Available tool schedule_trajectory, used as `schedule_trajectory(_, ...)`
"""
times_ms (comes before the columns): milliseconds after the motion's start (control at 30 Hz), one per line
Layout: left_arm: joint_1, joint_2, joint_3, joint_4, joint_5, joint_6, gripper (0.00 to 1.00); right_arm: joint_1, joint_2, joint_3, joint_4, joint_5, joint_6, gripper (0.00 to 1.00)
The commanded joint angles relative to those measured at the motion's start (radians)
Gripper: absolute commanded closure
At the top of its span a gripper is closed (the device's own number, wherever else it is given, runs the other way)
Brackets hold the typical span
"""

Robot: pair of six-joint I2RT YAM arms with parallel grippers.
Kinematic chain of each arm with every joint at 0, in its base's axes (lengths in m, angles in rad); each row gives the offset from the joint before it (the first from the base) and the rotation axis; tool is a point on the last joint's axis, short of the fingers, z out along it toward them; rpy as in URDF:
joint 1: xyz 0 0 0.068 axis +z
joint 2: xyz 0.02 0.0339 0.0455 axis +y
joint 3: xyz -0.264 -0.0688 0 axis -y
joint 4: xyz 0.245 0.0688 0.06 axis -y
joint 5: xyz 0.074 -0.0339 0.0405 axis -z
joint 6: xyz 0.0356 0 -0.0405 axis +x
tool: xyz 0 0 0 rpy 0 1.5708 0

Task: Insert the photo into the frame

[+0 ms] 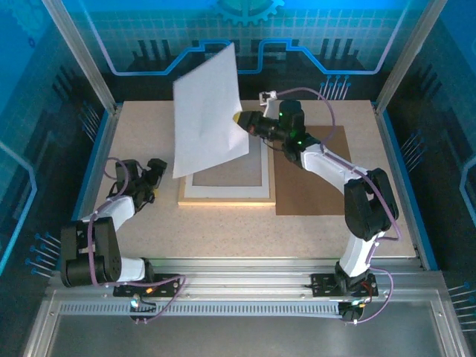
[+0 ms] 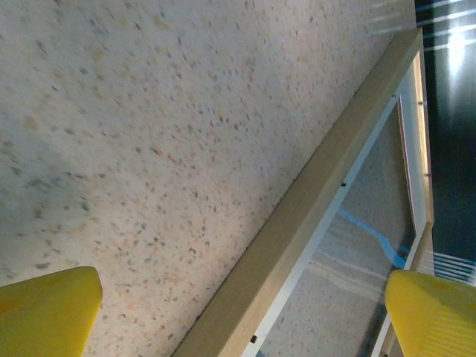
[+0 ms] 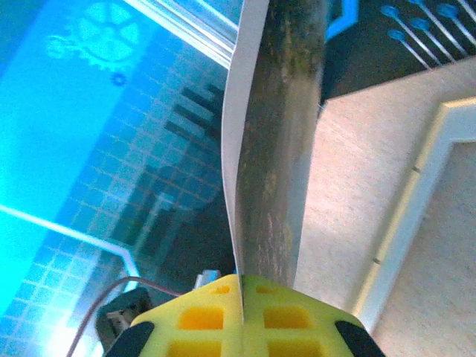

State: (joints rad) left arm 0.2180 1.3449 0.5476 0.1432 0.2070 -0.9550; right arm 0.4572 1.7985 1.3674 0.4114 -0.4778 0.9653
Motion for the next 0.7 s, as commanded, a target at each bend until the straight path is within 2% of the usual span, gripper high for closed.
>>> schedule_trajectory(0,0.043,-0.052,0.015,-0.045,0.007,0.04,0.01,0.035,0.041,0.101,0.001,-0.016,-0.006,0.95)
schedule_trajectory(267,0.145,-0.122,-0.038,-0.069,0.019,0.058,0.01,0.06,0.129,0.088,0.036,0.073,0.023,0.94)
schedule_trajectory(667,0.151,-0.127,-0.059,-0.05,0.035,0.061,0.01,0.066,0.137,-0.073,0.116,0.215,0.062,0.94)
